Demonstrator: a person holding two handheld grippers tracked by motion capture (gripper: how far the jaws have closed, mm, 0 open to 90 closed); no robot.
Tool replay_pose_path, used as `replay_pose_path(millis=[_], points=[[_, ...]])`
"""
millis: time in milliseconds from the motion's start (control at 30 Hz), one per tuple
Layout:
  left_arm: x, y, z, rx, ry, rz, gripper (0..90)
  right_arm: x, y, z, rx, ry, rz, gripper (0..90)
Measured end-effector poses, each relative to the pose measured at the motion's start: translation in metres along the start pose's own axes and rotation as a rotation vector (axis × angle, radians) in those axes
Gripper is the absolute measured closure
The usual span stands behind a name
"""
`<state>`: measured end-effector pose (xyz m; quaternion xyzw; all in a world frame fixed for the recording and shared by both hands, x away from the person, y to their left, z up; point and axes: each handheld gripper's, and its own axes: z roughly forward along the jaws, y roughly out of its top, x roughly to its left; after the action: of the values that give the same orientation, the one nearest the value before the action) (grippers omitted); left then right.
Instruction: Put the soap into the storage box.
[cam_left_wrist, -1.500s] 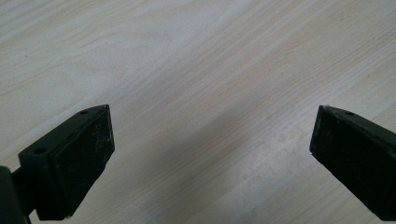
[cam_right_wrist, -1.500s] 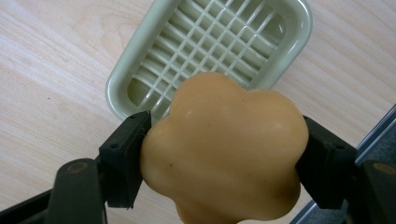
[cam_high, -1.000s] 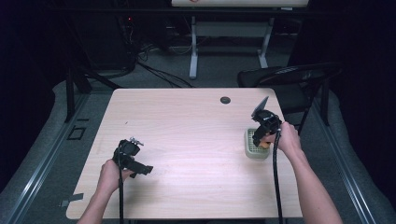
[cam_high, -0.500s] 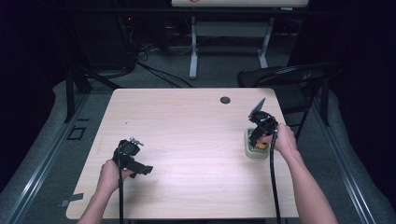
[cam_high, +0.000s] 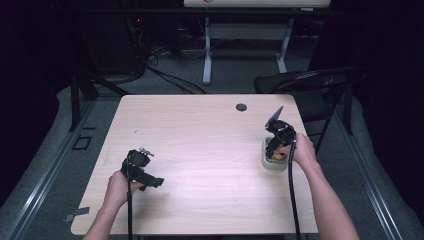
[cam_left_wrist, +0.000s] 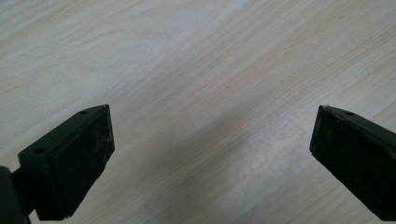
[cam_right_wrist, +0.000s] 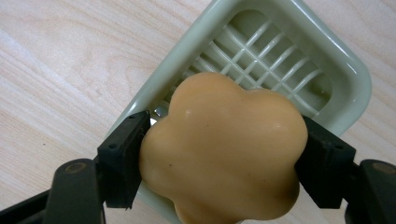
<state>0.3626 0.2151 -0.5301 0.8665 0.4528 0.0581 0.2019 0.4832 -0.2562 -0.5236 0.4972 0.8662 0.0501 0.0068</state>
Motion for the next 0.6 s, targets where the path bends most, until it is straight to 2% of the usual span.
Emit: replay_pose_path(millis=[100, 200, 233, 300, 333, 433, 500, 567, 600], points=[[0.0001, -0.0001, 0.0001, 0.001, 0.000, 0.000, 0.0, -0.0006, -0.0009, 0.0011, -0.002, 0.006, -0.004, 26.5], [-0.0001, -0.0001, 0.0001, 0.002, -0.001, -0.001, 0.0, -0.0029, -0.0007, 0.0008, 0.027, 0.001, -0.032, 26.4], [-0.0001, -0.0001, 0.0001, 0.002, -0.001, -0.001, 0.0, -0.0020, -0.0021, 0.0026, 0.002, 0.010, -0.007, 26.4], [0.0000, -0.0001, 0.0002, 0.003, -0.001, -0.002, 0.0, -0.0030, -0.0028, 0.0028, -0.006, 0.014, -0.006, 26.4], [0.0000, -0.0001, 0.0001, 0.002, 0.000, -0.001, 0.0, -0.0045, -0.0026, 0.0018, 0.008, 0.012, -0.021, 26.4], [0.0000, 0.0000, 0.0002, 0.002, 0.000, 0.000, 0.0, -0.0053, -0.0043, 0.0019, -0.006, 0.016, -0.011, 26.2], [-0.0001, 0.0000, 0.0002, 0.003, 0.000, 0.001, 0.0, -0.0054, -0.0054, 0.0009, -0.021, 0.016, -0.005, 24.8], [-0.0002, 0.0001, 0.0003, 0.004, 0.000, 0.001, 0.0, -0.0064, -0.0060, -0.0052, -0.030, 0.016, -0.018, 21.7], [-0.0002, 0.0000, 0.0002, 0.003, 0.000, 0.001, 0.0, -0.0055, -0.0070, -0.0062, -0.054, 0.016, -0.003, 21.1]])
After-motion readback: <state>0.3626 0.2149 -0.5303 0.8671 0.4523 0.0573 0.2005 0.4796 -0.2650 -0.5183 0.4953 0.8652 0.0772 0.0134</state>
